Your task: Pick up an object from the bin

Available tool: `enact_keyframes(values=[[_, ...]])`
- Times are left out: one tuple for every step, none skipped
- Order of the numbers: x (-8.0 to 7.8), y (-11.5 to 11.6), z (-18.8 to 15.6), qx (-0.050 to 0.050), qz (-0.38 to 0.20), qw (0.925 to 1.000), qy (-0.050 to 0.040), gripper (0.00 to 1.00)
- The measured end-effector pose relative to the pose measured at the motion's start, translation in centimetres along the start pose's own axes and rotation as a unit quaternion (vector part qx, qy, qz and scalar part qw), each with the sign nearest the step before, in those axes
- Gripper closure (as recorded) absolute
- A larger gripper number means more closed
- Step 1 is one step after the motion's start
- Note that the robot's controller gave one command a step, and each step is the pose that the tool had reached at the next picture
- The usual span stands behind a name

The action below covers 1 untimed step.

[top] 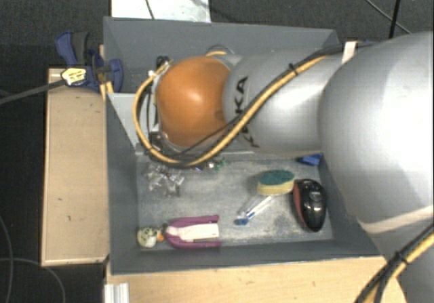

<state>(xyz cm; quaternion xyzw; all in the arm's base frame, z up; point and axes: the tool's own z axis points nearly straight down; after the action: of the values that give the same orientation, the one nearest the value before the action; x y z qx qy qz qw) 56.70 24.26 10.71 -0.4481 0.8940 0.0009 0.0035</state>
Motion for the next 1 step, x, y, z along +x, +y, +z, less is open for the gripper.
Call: enact_keyframes(values=[[-0.13, -0.07, -0.94, 0.0, 0.002, 1.0, -0.0005, 1.0]])
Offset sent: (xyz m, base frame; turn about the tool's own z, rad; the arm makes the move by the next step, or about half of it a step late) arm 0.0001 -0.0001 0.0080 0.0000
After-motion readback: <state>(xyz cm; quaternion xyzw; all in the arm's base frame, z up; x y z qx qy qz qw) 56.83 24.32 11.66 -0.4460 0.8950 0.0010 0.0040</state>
